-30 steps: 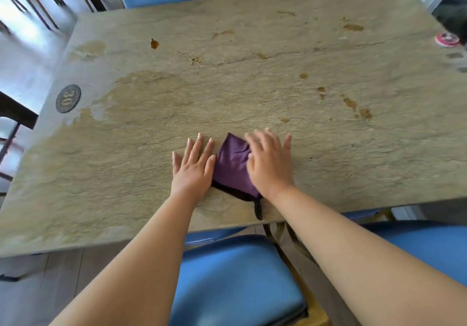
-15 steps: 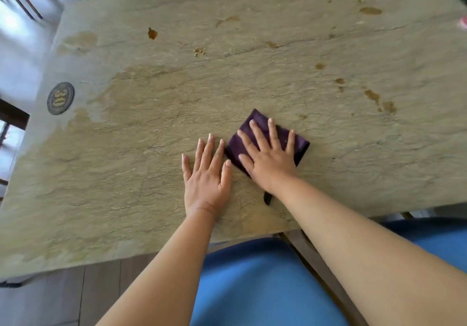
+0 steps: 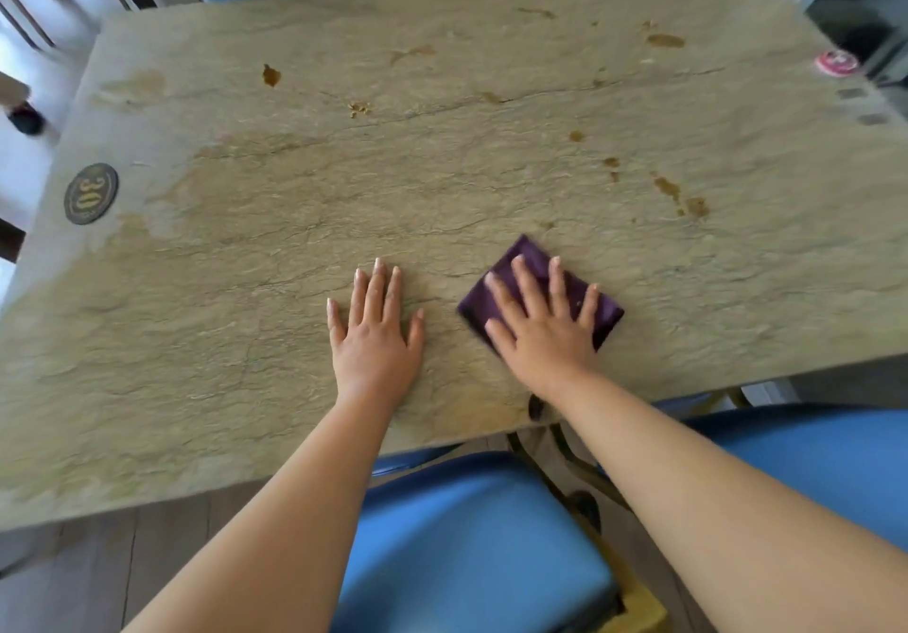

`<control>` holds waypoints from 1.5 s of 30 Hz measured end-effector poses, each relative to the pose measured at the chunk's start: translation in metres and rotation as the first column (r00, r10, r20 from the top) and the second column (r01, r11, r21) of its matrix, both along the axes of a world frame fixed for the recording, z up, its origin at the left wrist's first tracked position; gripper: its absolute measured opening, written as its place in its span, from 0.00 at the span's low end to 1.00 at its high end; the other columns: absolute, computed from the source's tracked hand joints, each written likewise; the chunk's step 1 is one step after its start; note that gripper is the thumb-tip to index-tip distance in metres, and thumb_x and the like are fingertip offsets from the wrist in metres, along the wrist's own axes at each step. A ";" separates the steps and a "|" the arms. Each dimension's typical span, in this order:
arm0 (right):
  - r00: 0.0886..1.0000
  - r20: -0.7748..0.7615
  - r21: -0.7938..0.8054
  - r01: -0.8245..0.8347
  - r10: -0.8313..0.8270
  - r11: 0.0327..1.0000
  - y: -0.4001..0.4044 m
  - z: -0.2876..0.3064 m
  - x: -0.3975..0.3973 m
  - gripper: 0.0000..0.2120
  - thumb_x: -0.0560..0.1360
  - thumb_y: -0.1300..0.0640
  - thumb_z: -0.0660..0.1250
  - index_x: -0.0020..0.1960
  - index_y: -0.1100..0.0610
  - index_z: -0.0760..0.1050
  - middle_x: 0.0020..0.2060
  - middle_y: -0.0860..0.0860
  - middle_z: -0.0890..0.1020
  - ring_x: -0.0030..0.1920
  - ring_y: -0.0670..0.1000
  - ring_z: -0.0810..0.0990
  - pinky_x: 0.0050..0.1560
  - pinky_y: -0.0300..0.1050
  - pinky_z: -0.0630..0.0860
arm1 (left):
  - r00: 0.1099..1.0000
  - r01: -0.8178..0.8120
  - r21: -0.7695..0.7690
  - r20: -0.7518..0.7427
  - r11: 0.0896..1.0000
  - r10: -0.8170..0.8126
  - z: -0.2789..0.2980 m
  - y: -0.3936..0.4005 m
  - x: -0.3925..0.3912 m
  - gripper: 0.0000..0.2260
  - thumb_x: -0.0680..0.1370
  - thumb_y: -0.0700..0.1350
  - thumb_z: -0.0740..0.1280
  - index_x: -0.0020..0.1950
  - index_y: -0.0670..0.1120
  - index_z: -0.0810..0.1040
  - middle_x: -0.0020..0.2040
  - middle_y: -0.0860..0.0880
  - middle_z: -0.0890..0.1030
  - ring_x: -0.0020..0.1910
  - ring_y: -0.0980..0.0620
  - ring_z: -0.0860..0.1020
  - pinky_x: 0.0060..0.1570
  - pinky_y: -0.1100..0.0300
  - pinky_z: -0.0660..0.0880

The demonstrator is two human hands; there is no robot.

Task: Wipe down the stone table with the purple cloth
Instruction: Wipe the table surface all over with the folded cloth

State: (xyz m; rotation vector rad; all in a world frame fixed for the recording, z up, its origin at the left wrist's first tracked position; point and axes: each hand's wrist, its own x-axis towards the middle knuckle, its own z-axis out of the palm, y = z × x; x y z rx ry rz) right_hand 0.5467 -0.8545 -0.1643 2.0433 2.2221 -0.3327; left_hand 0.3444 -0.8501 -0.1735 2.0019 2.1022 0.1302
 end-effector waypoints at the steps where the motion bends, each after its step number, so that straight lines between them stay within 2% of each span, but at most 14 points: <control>1: 0.990 -0.002 0.032 -0.143 0.143 0.989 -0.013 -0.001 0.003 0.26 0.78 0.36 0.40 0.75 0.36 0.40 0.77 0.45 0.41 0.76 0.59 0.34 0.68 0.74 0.40 | 1.000 -0.020 -0.011 0.001 1.000 0.020 0.001 0.002 0.005 0.27 0.81 0.58 0.47 0.79 0.54 0.46 0.79 0.56 0.43 0.78 0.53 0.38 0.75 0.44 0.38; 4: 0.840 -0.028 0.025 -0.542 0.542 0.840 -0.031 -0.001 0.050 0.26 0.78 0.34 0.43 0.75 0.34 0.43 0.77 0.42 0.42 0.76 0.54 0.36 0.71 0.69 0.38 | 0.997 -0.079 -0.052 0.014 0.996 0.080 0.005 0.015 0.029 0.27 0.81 0.53 0.50 0.79 0.52 0.47 0.79 0.56 0.43 0.78 0.49 0.38 0.74 0.40 0.39; 6: 0.814 -0.047 0.009 -0.580 0.579 0.815 -0.019 0.002 0.084 0.27 0.77 0.33 0.44 0.74 0.32 0.41 0.76 0.39 0.40 0.76 0.51 0.34 0.72 0.65 0.35 | 0.998 -0.056 -0.061 0.029 0.997 0.057 0.009 0.026 0.054 0.27 0.81 0.52 0.50 0.79 0.52 0.48 0.79 0.56 0.43 0.78 0.49 0.38 0.74 0.38 0.39; 13: 0.983 0.032 0.032 -0.183 0.182 0.983 0.083 -0.006 0.141 0.29 0.71 0.28 0.35 0.72 0.30 0.37 0.77 0.40 0.40 0.76 0.51 0.36 0.72 0.68 0.41 | 0.990 -0.141 -0.055 -0.005 0.988 0.141 0.001 0.042 0.136 0.28 0.79 0.54 0.43 0.79 0.53 0.40 0.79 0.57 0.38 0.76 0.41 0.32 0.71 0.36 0.34; 19: 0.990 -0.010 0.006 0.144 -0.144 0.990 0.146 -0.008 0.099 0.27 0.77 0.34 0.39 0.75 0.36 0.39 0.77 0.44 0.37 0.75 0.57 0.32 0.69 0.70 0.34 | 0.985 -0.172 -0.008 -0.032 0.985 0.172 -0.004 0.041 0.138 0.27 0.79 0.55 0.41 0.78 0.55 0.39 0.78 0.58 0.38 0.76 0.43 0.32 0.72 0.37 0.34; 23: 0.958 -0.043 0.083 -0.279 0.283 0.957 0.099 -0.005 0.078 0.28 0.77 0.34 0.40 0.75 0.37 0.41 0.77 0.45 0.40 0.76 0.56 0.33 0.70 0.70 0.36 | 0.983 -0.182 0.008 0.019 0.983 0.182 -0.001 0.040 0.138 0.29 0.77 0.53 0.38 0.79 0.53 0.39 0.79 0.58 0.40 0.77 0.46 0.34 0.73 0.39 0.35; 26: 0.754 -0.052 0.112 -0.648 0.655 0.754 0.066 -0.006 0.125 0.27 0.77 0.33 0.44 0.75 0.34 0.45 0.77 0.42 0.46 0.77 0.54 0.39 0.73 0.65 0.37 | 0.983 -0.181 0.019 0.047 0.983 0.180 -0.002 0.040 0.138 0.30 0.76 0.54 0.36 0.79 0.53 0.38 0.79 0.59 0.42 0.77 0.47 0.36 0.74 0.40 0.36; 28: 0.692 -0.047 0.090 -0.715 0.720 0.693 0.076 -0.007 0.164 0.27 0.76 0.31 0.45 0.74 0.32 0.45 0.77 0.40 0.45 0.77 0.50 0.39 0.73 0.60 0.37 | 0.985 -0.173 0.011 0.026 0.985 0.172 -0.001 0.040 0.138 0.29 0.76 0.56 0.36 0.79 0.54 0.41 0.79 0.59 0.42 0.77 0.46 0.35 0.73 0.40 0.36; 32: 0.943 -0.079 0.110 -0.315 0.324 0.943 0.120 -0.008 0.184 0.27 0.75 0.30 0.41 0.73 0.32 0.46 0.77 0.39 0.46 0.77 0.49 0.42 0.74 0.62 0.41 | 0.987 -0.123 -0.050 -0.108 0.991 0.117 -0.002 0.034 0.141 0.31 0.79 0.62 0.42 0.78 0.53 0.37 0.78 0.55 0.35 0.76 0.42 0.32 0.73 0.38 0.36; 35: 0.996 -0.069 0.048 -0.053 0.056 0.997 0.120 -0.007 0.157 0.27 0.77 0.33 0.43 0.75 0.35 0.45 0.77 0.42 0.43 0.77 0.52 0.37 0.72 0.64 0.36 | 0.983 -0.179 -0.071 -0.056 0.981 0.176 0.001 0.036 0.153 0.30 0.80 0.59 0.47 0.79 0.51 0.40 0.79 0.54 0.37 0.76 0.42 0.33 0.74 0.40 0.37; 38: 0.942 -0.024 0.060 -0.334 0.336 0.941 0.071 -0.004 0.150 0.29 0.77 0.33 0.41 0.75 0.37 0.40 0.77 0.45 0.40 0.75 0.58 0.32 0.70 0.69 0.34 | 0.944 -0.288 -0.059 0.148 0.956 0.294 0.007 0.041 0.174 0.27 0.81 0.51 0.52 0.79 0.50 0.51 0.80 0.54 0.44 0.77 0.47 0.37 0.74 0.45 0.35; 41: 0.688 -0.029 0.074 -0.722 0.725 0.688 0.028 -0.002 0.197 0.27 0.78 0.34 0.43 0.76 0.36 0.44 0.78 0.44 0.44 0.76 0.57 0.35 0.71 0.66 0.34 | 0.937 -0.246 -0.009 0.252 0.969 0.240 0.013 0.044 0.201 0.24 0.81 0.48 0.54 0.78 0.51 0.58 0.79 0.56 0.51 0.78 0.52 0.41 0.75 0.47 0.35; 43: 0.588 -0.013 0.071 -0.806 0.809 0.587 0.027 -0.002 0.237 0.26 0.78 0.34 0.46 0.75 0.35 0.46 0.77 0.42 0.45 0.77 0.55 0.37 0.72 0.64 0.35 | 0.962 -0.150 0.006 0.233 0.989 0.145 0.014 0.045 0.226 0.23 0.81 0.49 0.53 0.77 0.54 0.59 0.79 0.58 0.52 0.78 0.53 0.41 0.74 0.45 0.36; 45: 0.642 -0.007 0.083 -0.764 0.767 0.640 0.047 -0.004 0.267 0.26 0.78 0.33 0.45 0.74 0.33 0.45 0.77 0.41 0.45 0.77 0.53 0.38 0.72 0.64 0.37 | 0.973 -0.106 0.000 0.204 0.994 0.104 0.012 0.048 0.249 0.22 0.82 0.51 0.50 0.78 0.57 0.57 0.78 0.61 0.50 0.78 0.52 0.40 0.74 0.42 0.35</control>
